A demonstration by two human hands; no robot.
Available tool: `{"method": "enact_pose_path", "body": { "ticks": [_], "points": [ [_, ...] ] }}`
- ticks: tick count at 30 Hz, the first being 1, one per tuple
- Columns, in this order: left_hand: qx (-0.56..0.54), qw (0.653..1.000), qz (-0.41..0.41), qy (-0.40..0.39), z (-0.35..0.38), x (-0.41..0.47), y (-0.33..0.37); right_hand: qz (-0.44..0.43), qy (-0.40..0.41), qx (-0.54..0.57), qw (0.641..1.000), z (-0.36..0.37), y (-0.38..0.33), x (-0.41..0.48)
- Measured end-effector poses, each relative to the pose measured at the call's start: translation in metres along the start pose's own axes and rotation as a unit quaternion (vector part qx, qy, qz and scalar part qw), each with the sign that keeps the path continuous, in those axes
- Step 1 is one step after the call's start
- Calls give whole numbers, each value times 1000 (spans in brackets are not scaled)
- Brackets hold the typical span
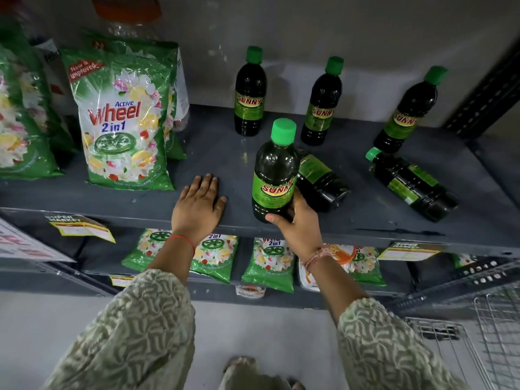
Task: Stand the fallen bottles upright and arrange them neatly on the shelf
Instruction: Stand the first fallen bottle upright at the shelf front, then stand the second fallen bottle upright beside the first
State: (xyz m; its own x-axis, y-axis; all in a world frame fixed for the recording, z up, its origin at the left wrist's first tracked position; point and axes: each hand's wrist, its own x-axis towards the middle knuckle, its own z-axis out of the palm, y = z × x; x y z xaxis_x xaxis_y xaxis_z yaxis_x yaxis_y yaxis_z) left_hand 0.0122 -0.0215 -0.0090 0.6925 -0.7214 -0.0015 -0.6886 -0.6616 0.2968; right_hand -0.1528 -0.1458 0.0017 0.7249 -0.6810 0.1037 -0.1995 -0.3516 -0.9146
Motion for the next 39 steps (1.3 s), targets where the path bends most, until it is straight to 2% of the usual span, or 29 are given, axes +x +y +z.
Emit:
{"method": "enact_pose_path", "body": {
  "ticks": [8, 11, 13, 14, 15, 18, 19, 20, 22, 24, 26, 28, 30, 34, 39],
  "points": [
    [-3, 1000, 0, -5, -1, 0, 0, 14, -14, 22, 1000, -3, 0, -14],
    [-12, 1000, -1, -2, -3, 0, 1, 5, 83, 31, 996, -20, -7, -29],
    [-14, 1000, 5, 10, -3, 1, 6, -64, 168, -80, 980, -45, -18, -12],
    [-16, 1000, 11, 11, -3, 3, 11, -77, 179, -160, 968, -60, -22, 8],
    [-23, 1000, 14, 8, -3, 6, 17, -53, 147, -231, 960, -74, -27, 31],
    [-34, 999, 7, -11, 1, 12, 32, 152, -58, -326, 931, -93, -33, 83],
    [-27, 1000, 4, -12, 3, 13, 34, 191, -90, -334, 919, -92, -32, 88],
    [-20, 1000, 1, -12, 5, 14, 34, 196, -85, -332, 919, -90, -28, 91],
    [-9, 1000, -4, -7, 8, 15, 33, 154, -26, -307, 939, -81, -18, 94],
    [1, 1000, -7, -2, 9, 15, 33, 103, 80, -265, 955, -70, -11, 96],
    [4, 1000, -9, -1, 8, 16, 33, 62, 205, -190, 958, -57, -8, 94],
    [3, 1000, -10, -1, 8, 15, 34, 32, 275, -104, 955, -45, -2, 88],
    [4, 1000, -8, 3, 8, 14, 34, 11, 277, -53, 959, -44, 7, 84],
    [9, 1000, -10, -2, 8, 15, 33, -19, 207, -25, 978, -54, 20, 77],
    [9, 1000, -13, -6, 6, 13, 34, 17, 128, 94, 987, -62, 27, 73]
  ]
}}
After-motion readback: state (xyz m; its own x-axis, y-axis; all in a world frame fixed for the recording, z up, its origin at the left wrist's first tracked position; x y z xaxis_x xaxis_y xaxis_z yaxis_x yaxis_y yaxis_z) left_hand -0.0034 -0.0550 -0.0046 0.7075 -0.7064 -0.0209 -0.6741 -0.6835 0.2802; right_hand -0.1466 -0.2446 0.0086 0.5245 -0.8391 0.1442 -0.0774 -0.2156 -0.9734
